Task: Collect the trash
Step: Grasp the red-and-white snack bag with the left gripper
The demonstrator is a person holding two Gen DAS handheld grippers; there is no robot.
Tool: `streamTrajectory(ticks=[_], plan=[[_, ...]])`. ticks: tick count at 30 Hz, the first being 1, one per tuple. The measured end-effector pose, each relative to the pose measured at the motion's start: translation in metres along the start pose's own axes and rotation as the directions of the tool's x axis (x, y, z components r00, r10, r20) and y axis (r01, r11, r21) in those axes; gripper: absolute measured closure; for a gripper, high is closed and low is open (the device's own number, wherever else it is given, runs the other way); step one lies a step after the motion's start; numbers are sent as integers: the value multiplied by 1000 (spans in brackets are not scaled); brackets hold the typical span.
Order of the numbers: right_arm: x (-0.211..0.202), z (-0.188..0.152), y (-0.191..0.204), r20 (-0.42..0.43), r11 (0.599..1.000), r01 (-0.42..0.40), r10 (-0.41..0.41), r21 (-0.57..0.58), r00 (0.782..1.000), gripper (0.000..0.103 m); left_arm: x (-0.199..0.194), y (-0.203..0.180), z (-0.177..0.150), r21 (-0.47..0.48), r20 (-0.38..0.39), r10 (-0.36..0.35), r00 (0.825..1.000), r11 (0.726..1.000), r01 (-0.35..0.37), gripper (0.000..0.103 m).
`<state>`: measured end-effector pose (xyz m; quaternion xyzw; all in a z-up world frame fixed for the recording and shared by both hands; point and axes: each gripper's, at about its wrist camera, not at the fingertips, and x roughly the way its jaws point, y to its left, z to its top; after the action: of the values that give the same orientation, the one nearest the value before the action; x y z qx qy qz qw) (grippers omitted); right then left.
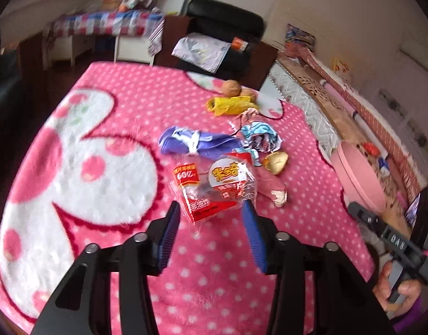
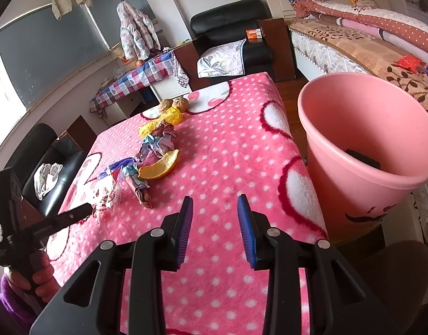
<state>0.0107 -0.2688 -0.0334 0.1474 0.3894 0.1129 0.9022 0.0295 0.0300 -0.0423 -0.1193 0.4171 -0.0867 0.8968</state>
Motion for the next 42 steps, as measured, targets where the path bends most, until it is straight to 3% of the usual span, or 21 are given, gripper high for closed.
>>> streamTrajectory(ticks=[4, 7, 16, 22, 28, 42], plan=[[2, 0, 1, -6, 1000, -5, 5, 2, 1000, 69, 1, -11, -4, 107, 9, 40, 999, 993, -41, 52], [3, -1, 1, -10, 1000, -2, 2, -1, 1000, 69, 11, -15, -9, 162, -31, 74, 997, 984, -68, 52], [4, -1, 0, -12, 1000, 2, -1, 3, 1000, 69, 32, -8, -6, 163, -69, 147, 987, 977, -135, 52], [6, -1, 1, -20, 1000, 2, -2, -1, 1000, 69, 36, -7, -3, 163, -64, 149, 987, 977, -137, 52], [8, -1, 1, -26, 1000, 2, -2, -3, 1000, 69, 38, -4, -3, 155, -65, 145, 987, 979, -134, 72], [10, -2, 4, -29, 1000, -2, 2, -15, 1000, 69, 27, -1, -1, 126, -35, 115, 993, 986, -110, 89]])
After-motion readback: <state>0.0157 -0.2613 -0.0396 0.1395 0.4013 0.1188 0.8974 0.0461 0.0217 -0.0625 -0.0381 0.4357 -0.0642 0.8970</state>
